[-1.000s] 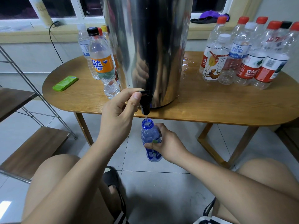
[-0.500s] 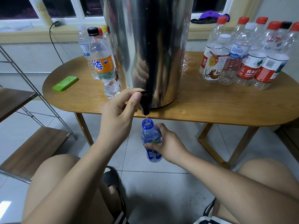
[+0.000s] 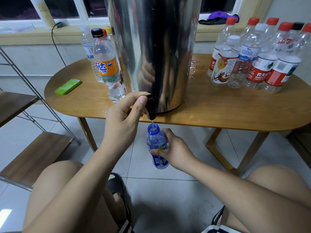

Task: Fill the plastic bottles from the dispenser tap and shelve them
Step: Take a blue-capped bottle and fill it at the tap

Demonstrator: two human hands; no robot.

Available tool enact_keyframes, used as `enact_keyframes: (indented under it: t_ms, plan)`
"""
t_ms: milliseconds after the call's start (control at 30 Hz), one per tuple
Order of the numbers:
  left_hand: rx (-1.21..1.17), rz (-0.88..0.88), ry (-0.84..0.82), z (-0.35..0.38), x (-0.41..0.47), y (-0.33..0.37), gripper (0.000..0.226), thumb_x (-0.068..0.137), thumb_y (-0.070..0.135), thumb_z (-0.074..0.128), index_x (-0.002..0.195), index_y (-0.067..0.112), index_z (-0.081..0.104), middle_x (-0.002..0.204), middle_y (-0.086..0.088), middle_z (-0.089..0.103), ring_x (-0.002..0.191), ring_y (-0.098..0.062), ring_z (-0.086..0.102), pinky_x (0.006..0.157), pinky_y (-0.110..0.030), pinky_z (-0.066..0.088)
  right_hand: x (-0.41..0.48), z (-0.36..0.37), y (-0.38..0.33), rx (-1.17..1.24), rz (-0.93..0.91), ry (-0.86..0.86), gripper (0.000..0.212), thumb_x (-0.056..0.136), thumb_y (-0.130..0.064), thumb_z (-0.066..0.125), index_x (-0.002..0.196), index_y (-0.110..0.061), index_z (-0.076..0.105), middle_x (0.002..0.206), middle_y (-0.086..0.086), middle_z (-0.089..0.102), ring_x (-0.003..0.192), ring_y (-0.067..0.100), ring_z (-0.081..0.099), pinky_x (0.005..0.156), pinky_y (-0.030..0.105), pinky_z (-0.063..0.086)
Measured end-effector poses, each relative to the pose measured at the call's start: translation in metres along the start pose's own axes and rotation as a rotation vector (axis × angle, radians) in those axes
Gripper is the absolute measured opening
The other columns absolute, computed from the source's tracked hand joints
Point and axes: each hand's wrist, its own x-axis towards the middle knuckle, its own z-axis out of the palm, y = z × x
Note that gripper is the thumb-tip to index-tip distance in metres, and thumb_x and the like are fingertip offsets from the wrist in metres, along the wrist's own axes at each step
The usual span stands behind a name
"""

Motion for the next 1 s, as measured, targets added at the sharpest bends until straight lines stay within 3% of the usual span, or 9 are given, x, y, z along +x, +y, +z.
enact_keyframes:
  t_ms: [167, 633, 1000]
  plan:
    - [-0.002, -0.001, -0.004, -0.0005, -0.0003, -0.0001, 0.026, 0.116, 0.025, 0.053, 0.125, 0.017, 0.077, 0.104, 0.002, 0.077, 0.096, -0.017, 0.070, 0.079, -0.039, 0.060, 0.0003, 0.0003, 0.0011, 0.003, 0.006, -0.007, 0.074, 0.085, -0.042, 0.092, 0.142, -0.031, 0.046, 0.133, -0.013, 0.067, 0.114, 0.010, 0.065, 0.095, 0.027, 0.056]
    - [-0.006, -0.005, 0.007, -0.0004, 0.0000, -0.0014, 0.027, 0.115, 0.028, 0.054, 0.124, 0.017, 0.077, 0.101, 0.003, 0.076, 0.092, -0.016, 0.068, 0.078, -0.048, 0.058, -0.0007, 0.0000, -0.0007, 0.000, 0.015, -0.004, 0.075, 0.085, -0.042, 0.092, 0.144, -0.030, 0.046, 0.135, -0.012, 0.067, 0.115, 0.010, 0.064, 0.094, 0.026, 0.054]
    - [-0.007, 0.001, -0.007, -0.0006, 0.0004, 0.0003, 0.024, 0.114, 0.028, 0.054, 0.126, 0.024, 0.075, 0.105, 0.008, 0.076, 0.094, -0.013, 0.070, 0.078, -0.038, 0.059, -0.0017, -0.0009, -0.0038, -0.002, 0.026, -0.013, 0.075, 0.086, -0.041, 0.091, 0.144, -0.030, 0.045, 0.137, -0.012, 0.066, 0.115, 0.010, 0.063, 0.092, 0.025, 0.053]
